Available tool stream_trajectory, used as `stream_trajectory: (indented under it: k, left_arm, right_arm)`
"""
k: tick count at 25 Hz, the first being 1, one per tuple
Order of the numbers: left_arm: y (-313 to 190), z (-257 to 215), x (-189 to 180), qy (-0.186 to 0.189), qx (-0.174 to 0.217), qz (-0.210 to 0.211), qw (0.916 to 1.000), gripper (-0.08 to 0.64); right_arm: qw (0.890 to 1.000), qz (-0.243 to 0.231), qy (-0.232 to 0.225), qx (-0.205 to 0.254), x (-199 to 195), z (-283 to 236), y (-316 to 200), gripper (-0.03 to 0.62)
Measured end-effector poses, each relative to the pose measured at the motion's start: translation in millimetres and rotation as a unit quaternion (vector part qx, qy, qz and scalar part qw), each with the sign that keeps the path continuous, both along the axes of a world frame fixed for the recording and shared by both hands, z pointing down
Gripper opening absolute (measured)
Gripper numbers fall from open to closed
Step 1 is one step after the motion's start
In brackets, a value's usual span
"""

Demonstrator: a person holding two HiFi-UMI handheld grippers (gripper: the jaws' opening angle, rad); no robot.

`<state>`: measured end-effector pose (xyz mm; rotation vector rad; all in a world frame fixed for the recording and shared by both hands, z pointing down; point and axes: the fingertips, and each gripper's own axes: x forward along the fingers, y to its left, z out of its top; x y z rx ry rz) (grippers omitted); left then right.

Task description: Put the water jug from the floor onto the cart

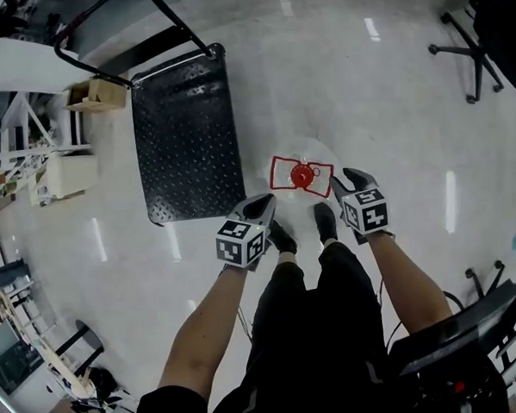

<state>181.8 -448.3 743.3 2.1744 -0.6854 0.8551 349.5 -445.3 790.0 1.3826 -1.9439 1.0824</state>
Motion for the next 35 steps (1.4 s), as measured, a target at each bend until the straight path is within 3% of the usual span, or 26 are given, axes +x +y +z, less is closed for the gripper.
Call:
stream_trajectory:
  k: [7, 12, 17, 24, 27, 35]
  left_arm:
    - [24.7, 66.0, 7.7, -0.020, -0.065, -0.006, 0.9976, -0.005]
    - [31.9, 88.3, 0.9, -0.031, -0.084, -0.016, 0.9959, -0.005]
    - [34.8, 100.0, -10.1, -0.044, -0.089, -0.021, 0.9948, -0.005]
    - [37.6, 93.4, -10.2, -0.036, -0.087, -0.026, 0.9952, -0.005]
    - [40.3, 92.5, -14.5, -0.036, -0.084, -0.027, 0.9954, -0.005]
    - [36.0, 68.0, -25.0, -0.022, -0.067, -0.052, 0.9962, -0.005]
  right_arm:
    - [0.998, 0.002, -0.004, -0.068, -7.3, 72.6, 22.7, 0.169]
    - [0.995, 0.000, -0.009, -0.098, -10.8, 110.0, 27.8, 0.184]
    - [0.993, 0.003, -0.021, -0.115, -19.7, 130.0, 29.4, 0.184]
    - [0.989, 0.009, -0.016, -0.145, -21.6, 149.7, 33.0, 0.181]
    - [0.988, 0.009, -0.001, -0.154, -20.5, 154.3, 35.7, 0.149]
    - [0.986, 0.046, -0.026, -0.155, -19.5, 132.2, 3.9, 0.080]
